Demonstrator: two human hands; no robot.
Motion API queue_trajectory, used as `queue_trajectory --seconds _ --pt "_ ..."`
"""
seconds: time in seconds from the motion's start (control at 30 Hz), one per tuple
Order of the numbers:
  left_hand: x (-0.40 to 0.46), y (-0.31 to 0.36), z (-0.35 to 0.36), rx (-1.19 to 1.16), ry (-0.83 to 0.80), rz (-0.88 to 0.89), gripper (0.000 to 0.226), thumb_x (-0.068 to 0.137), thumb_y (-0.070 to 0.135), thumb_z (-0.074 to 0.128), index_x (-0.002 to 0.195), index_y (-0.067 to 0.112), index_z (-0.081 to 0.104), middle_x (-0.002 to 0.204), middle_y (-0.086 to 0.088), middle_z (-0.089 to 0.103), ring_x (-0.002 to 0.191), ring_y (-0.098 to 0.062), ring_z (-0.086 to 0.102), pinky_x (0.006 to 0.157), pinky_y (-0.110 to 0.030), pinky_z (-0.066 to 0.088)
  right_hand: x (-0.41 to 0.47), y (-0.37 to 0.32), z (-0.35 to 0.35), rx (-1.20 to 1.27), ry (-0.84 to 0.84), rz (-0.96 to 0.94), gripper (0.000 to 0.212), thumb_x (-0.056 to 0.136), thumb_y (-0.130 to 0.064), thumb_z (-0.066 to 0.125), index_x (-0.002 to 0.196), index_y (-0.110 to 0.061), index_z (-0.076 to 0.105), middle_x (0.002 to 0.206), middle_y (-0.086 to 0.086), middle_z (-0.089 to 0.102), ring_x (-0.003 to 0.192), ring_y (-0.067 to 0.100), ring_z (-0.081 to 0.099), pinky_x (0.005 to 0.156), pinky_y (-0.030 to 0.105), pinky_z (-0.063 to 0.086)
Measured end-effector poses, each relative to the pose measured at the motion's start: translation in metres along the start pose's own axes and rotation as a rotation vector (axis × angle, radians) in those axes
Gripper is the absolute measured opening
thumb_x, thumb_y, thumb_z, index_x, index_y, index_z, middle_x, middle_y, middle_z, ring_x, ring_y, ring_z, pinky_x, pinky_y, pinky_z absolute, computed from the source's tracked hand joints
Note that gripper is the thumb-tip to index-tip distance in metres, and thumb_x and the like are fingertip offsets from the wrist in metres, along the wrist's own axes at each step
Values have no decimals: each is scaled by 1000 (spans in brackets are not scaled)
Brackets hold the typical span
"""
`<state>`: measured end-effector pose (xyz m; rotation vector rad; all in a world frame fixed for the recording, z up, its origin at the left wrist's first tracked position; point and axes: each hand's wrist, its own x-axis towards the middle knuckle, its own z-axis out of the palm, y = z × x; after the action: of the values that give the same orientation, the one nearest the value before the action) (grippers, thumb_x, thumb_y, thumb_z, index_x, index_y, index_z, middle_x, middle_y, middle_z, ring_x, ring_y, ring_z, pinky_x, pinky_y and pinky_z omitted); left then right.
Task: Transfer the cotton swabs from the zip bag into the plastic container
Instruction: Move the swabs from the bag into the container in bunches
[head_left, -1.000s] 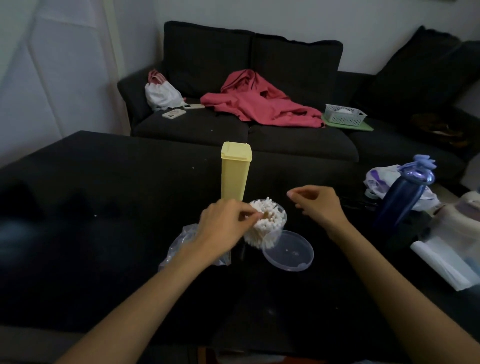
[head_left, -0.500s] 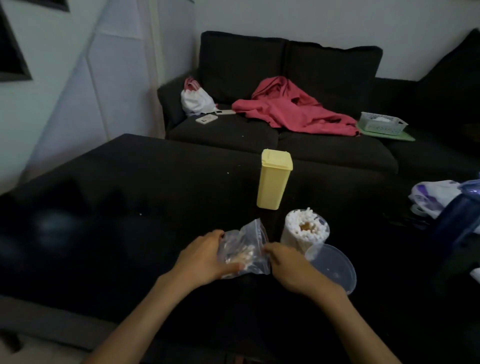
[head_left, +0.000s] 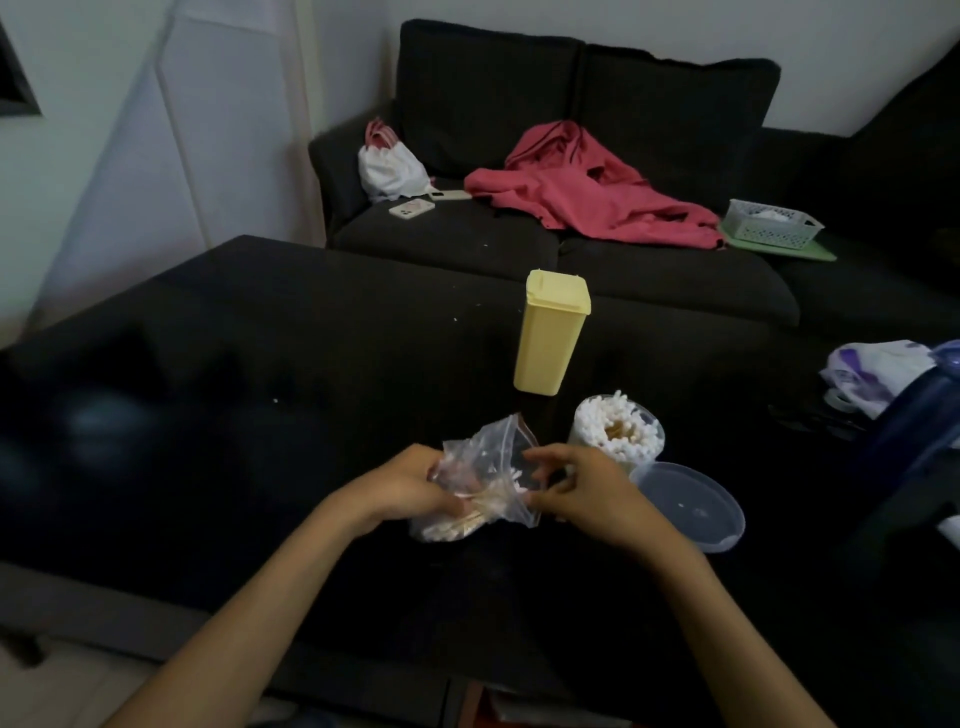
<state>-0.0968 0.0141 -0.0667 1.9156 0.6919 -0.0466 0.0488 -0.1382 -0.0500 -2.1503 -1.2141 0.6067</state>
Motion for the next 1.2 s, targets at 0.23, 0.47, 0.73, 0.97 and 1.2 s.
queue_trajectory --seconds 0.23,0.47,0.73,0.97,1.2 --pt "-2 3 1 -16 -114 -2 22 85 4 64 98 21 61 98 2 65 98 -12 62 89 -25 47 -2 0 2 -106 1 -100 43 82 -24 71 124 -24 59 108 -4 61 87 8 60 82 24 52" --pt "-2 6 0 -116 -124 82 33 89 3 58 115 23 60 104 3 67 95 -5 65 81 -20 49 -3 -3 2 -32 8 -76 22 77 -19 76 99 -21 70 82 -13 64 72 -1 58 64 11 46" --pt "0 3 3 -106 -108 136 34 87 8 62 117 24 59 109 1 68 99 -7 66 89 -28 51 -3 -3 -3 190 -26 83 16 76 -18 75 93 -16 73 83 -5 70 75 5 67 66 16 53" --pt "1 2 9 101 18 102 31 82 17 69 112 21 62 100 -1 68 91 -15 67 90 -41 53 -5 -11 5 -54 118 -124 11 77 -15 75 87 -18 74 65 -20 58 62 -10 59 56 6 43" --pt "-2 10 8 -43 17 82 31 83 8 67 113 15 61 103 -4 69 97 -15 66 93 -36 51 -4 -9 -1 292 149 61 8 79 -16 73 86 -20 73 73 -8 70 67 1 67 62 12 52"
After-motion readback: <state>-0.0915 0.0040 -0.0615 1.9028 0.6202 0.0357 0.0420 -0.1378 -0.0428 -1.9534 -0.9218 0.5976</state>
